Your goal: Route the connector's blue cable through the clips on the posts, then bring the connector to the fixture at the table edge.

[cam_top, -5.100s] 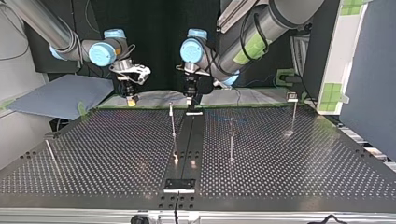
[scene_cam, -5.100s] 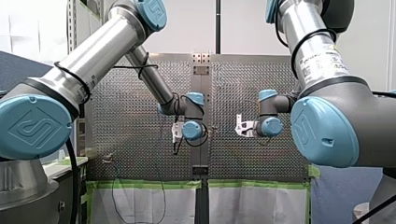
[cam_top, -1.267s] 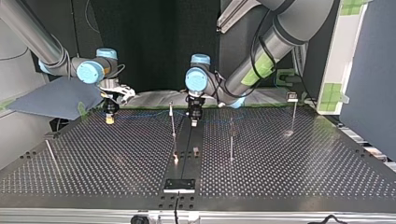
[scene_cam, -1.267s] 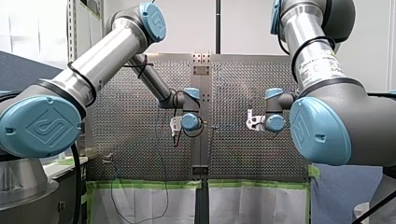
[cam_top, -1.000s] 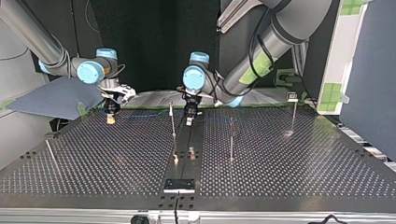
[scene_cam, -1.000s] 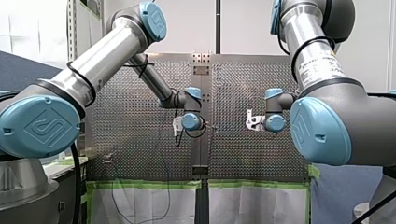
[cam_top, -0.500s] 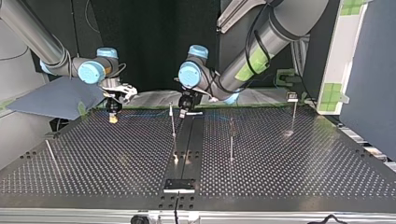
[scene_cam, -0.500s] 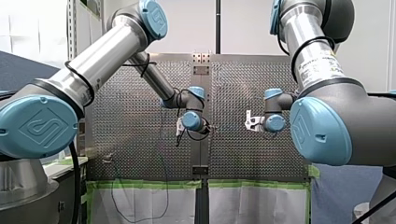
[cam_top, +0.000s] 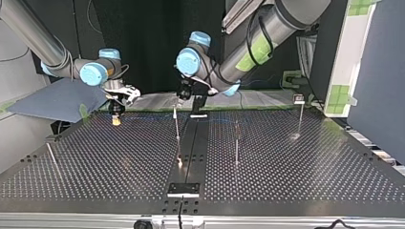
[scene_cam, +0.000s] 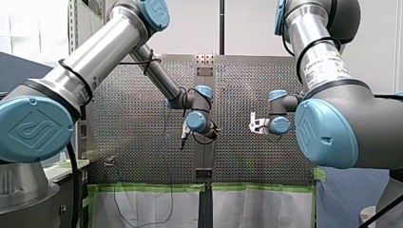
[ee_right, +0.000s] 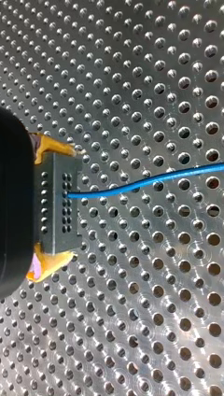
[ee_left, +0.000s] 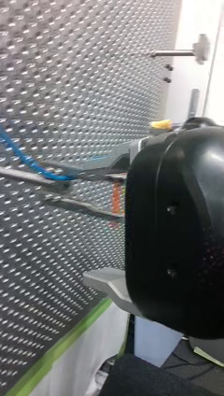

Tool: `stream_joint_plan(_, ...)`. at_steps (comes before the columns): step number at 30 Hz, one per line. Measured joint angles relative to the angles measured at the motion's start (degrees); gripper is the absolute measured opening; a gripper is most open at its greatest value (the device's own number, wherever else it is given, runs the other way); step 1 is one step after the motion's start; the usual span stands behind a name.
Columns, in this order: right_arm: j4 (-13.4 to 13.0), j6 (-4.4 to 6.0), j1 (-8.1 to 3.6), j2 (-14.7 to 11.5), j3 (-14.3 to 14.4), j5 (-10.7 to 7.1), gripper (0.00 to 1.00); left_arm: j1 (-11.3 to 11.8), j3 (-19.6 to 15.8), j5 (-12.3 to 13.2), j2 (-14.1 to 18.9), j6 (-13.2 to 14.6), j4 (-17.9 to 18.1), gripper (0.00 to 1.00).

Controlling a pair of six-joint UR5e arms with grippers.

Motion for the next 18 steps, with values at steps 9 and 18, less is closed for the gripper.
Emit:
stream_joint_plan(9, 0.3, 0.05, 0.0, 0.0, 0.0, 0.0, 0.0, -1.9, -1.8, -1.4, 0.9, 0.0, 2.2, 1.0)
stream_joint_plan(18, 0.5, 0.1, 0.01, 0.0, 0.0, 0.0, 0.0, -2.5, -1.9, -3.0, 0.9, 0.0, 2.7, 1.0)
